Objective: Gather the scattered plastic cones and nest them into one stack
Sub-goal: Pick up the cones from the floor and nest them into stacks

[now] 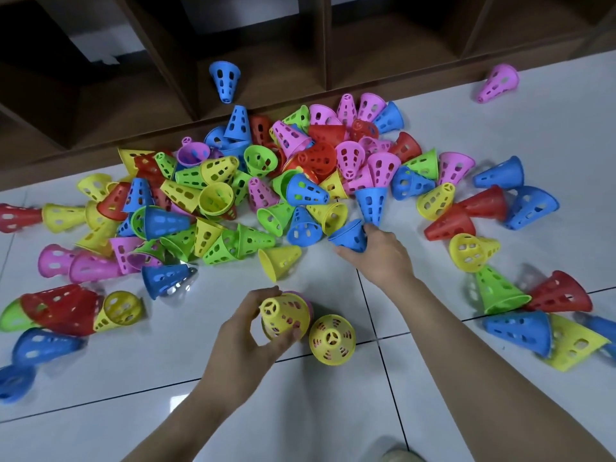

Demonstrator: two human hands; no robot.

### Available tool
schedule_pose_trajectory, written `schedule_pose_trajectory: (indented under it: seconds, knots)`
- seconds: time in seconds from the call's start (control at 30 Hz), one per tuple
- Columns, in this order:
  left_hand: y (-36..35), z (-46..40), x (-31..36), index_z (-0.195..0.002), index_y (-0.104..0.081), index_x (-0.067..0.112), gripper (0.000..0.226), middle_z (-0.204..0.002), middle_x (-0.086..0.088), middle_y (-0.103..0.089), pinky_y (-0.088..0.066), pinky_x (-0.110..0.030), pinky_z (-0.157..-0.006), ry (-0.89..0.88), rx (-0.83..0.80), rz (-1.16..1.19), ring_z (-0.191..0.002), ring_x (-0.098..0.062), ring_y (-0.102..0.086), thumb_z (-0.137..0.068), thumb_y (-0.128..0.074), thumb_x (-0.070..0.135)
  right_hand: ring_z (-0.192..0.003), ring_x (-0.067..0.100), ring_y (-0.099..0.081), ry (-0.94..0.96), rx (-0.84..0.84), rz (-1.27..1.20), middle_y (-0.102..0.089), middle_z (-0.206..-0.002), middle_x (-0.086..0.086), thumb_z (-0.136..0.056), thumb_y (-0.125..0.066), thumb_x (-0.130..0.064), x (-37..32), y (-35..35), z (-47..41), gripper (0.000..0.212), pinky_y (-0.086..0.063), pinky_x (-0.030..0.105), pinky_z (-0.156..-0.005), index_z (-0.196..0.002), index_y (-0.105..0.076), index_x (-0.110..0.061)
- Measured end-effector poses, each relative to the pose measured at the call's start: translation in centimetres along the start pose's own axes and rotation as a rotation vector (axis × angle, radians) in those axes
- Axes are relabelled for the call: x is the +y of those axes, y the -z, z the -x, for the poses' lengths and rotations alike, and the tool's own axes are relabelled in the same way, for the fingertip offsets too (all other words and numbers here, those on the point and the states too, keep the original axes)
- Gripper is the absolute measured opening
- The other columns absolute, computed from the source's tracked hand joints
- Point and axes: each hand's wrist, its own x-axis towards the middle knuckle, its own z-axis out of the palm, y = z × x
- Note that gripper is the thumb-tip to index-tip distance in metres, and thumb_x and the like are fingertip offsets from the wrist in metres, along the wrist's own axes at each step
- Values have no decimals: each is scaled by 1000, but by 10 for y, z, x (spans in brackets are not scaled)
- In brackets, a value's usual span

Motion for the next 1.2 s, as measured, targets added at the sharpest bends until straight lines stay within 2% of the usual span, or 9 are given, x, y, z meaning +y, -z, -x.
schedule_pose_trajectory:
  seconds: [0.13, 0.3, 0.43, 0.53, 0.67, 0.8, 0.97, 1.07, 1.2]
  knots:
    - [-1, -6, -10, -128, -60, 36, 54, -125, 17, -65, -46, -20, -99, 6, -98, 44, -120, -3, -58, -80, -78, 50, -80, 26, -61, 28, -77, 54, -61, -83, -1, -80, -61, -72, 5, 12, 28, 53, -48, 35, -67, -92, -55, -21]
    - [4, -31, -17, -127, -65, 30, 68, -126, 20, -65, -38, -19, -105, 46, -27, 233, -125, 1, -53, -89, -31, 75, -79, 25, -59, 55, -96, 66, -63, -84, -2, -82, -59, -69, 13, 23, 61, 48, -47, 35, -67, -91, -58, -23]
    - [6, -86, -41, -128, -62, 27, 45, -129, 10, -60, -42, -28, -101, 33, 83, -22, -123, -10, -54, -95, -51, 56, -83, 23, -61, 6, -97, -32, -64, -82, -6, -77, -65, -69, 20, 35, 79, 46, -50, 35, -72, -87, -59, -25]
    - [4, -118, -52, -142, -50, 24, 55, -140, -3, -50, -37, -33, -103, -42, -19, -366, -131, -23, -45, -93, -65, 42, -77, 13, -62, -11, -74, -252, -66, -77, -11, -66, -72, -68, 22, 48, 94, 45, -53, 34, -70, -87, -65, -29]
    - [-1, -137, -55, -137, -53, 26, 65, -131, -8, -60, -49, -40, -97, -35, -139, -611, -120, -30, -55, -81, -73, 54, -65, 6, -60, 48, -97, -479, -67, -75, -12, -66, -88, -46, 13, 64, 119, 34, -50, 25, -62, -89, -69, -29]
    - [-5, -137, -56, -126, -57, 20, 66, -113, -10, -66, -53, -40, -81, 35, -206, -723, -104, -34, -64, -77, -73, 61, -76, 11, -64, 132, -113, -470, -69, -84, -10, -60, -92, -39, 2, 64, 144, 40, -57, 37, -71, -92, -69, -30]
    - [0, -111, -55, -118, -58, 13, 55, -100, -1, -62, -41, -26, -66, 142, -47, -322, -89, -22, -58, -75, -86, 33, -87, 6, -62, 207, -165, -346, -63, -94, -16, -57, -83, -52, -3, 47, 159, 50, -54, 33, -75, -100, -65, -35]
    - [8, -90, -56, -120, -58, 19, 52, -102, 8, -61, -38, -12, -65, 140, 83, -152, -88, -10, -57, -78, -85, 32, -89, 4, -58, 225, -172, -270, -58, -98, -19, -59, -77, -57, -3, 34, 157, 54, -52, 32, -78, -106, -61, -37]
    - [23, -62, -50, -112, -55, 19, 44, -95, 14, -60, -42, -14, -69, 93, 174, -18, -81, 6, -57, -80, -82, 32, -91, 3, -56, 252, -173, -199, -55, -102, -18, -66, -81, -48, -8, 24, 155, 48, -49, 28, -81, -108, -59, -39]
